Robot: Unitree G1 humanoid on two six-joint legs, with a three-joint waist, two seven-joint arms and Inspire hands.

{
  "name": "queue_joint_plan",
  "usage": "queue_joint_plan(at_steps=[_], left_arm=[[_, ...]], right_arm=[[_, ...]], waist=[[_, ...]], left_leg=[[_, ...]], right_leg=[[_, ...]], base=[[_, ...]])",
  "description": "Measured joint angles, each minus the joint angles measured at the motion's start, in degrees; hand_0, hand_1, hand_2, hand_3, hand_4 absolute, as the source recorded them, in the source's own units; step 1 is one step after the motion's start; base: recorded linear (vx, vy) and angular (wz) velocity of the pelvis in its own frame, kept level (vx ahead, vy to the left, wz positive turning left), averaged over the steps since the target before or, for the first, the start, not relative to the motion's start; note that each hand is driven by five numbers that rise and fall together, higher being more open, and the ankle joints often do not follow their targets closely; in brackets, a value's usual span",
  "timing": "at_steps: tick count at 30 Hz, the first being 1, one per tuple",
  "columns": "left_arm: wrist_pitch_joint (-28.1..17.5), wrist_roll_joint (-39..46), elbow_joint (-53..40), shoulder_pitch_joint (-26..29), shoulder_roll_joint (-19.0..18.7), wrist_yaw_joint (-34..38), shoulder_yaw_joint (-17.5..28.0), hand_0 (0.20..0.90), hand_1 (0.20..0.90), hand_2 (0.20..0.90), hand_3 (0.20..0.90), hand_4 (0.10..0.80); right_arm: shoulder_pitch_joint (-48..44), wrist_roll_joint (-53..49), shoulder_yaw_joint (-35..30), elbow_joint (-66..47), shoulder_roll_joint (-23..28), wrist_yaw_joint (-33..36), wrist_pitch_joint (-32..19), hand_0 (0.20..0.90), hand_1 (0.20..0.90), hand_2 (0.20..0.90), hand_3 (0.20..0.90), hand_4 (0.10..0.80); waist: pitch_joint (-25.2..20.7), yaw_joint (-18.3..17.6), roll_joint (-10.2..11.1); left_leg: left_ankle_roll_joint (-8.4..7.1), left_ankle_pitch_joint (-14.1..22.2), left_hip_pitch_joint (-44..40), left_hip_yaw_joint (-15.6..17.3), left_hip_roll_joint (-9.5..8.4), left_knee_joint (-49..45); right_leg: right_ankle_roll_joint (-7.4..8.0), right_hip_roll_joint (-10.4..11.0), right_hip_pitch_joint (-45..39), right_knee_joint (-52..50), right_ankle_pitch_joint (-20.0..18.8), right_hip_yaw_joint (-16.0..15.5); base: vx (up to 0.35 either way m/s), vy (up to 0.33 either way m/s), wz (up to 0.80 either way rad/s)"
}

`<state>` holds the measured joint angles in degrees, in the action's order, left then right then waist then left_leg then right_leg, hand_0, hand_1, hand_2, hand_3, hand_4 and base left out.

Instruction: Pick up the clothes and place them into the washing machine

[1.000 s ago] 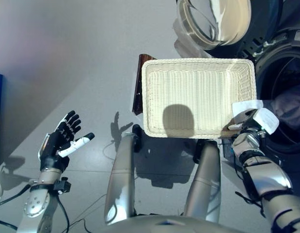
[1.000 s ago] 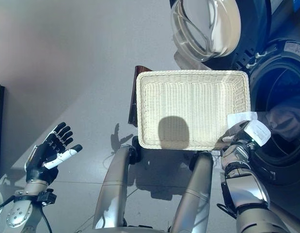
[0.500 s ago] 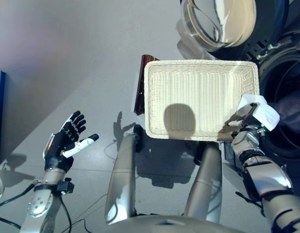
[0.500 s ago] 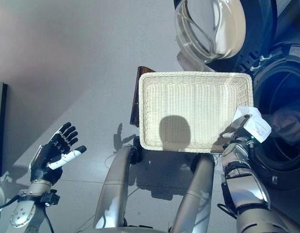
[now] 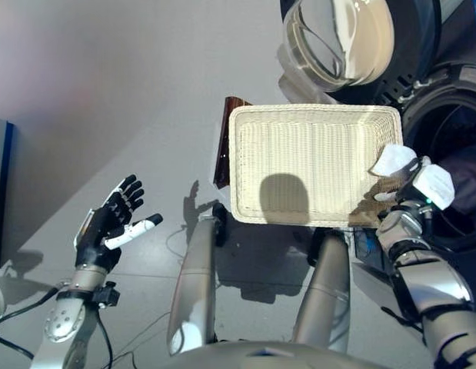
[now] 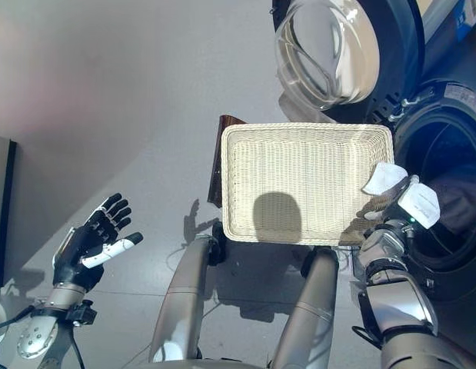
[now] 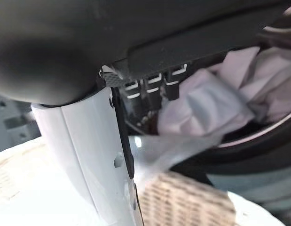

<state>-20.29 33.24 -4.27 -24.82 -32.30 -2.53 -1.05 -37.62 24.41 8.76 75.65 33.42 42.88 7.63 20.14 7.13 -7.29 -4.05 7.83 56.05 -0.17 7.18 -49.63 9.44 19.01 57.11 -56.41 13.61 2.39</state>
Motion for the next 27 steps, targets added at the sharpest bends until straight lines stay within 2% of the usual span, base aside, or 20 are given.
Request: queue_joint_plan(at_steps=[13,27], left_arm=[[-0.1,0.0,0.2,0.0,0.0,0.2,-0.1,0.9,0.9,0.9,0.9,0.8],[-0.2,0.2,-0.5,-0.2,-0.1,1.2,-0.1,0.9,0.9,0.9,0.9,0.8]], right_arm=[[0.3,1.1,0.2,-0.1,0.0,0.0,-0.2,0.9,0.9,0.9,0.9,0.8],[-4.1,-3.0,0.2,2.1,1.5,-0.6,-0.7,0.9,0.9,0.9,0.9,0.8]], waist=[[-0.8,0.1,-0.1],[-0.6,0.8,-0.9]], left_leg=[[-0.15,0.0,-0.7,0.0,0.03,0.8],[-0.33,-0.1,3.8,-0.1,-0.18,-0.7]], right_leg=[[0.0,0.0,-0.5,0.4,0.0,-0.2],[-0.21,0.2,4.5,-2.3,0.2,0.5]], base=[[-0.001,-0.001,0.0],[-0.013,-0.016,0.02]])
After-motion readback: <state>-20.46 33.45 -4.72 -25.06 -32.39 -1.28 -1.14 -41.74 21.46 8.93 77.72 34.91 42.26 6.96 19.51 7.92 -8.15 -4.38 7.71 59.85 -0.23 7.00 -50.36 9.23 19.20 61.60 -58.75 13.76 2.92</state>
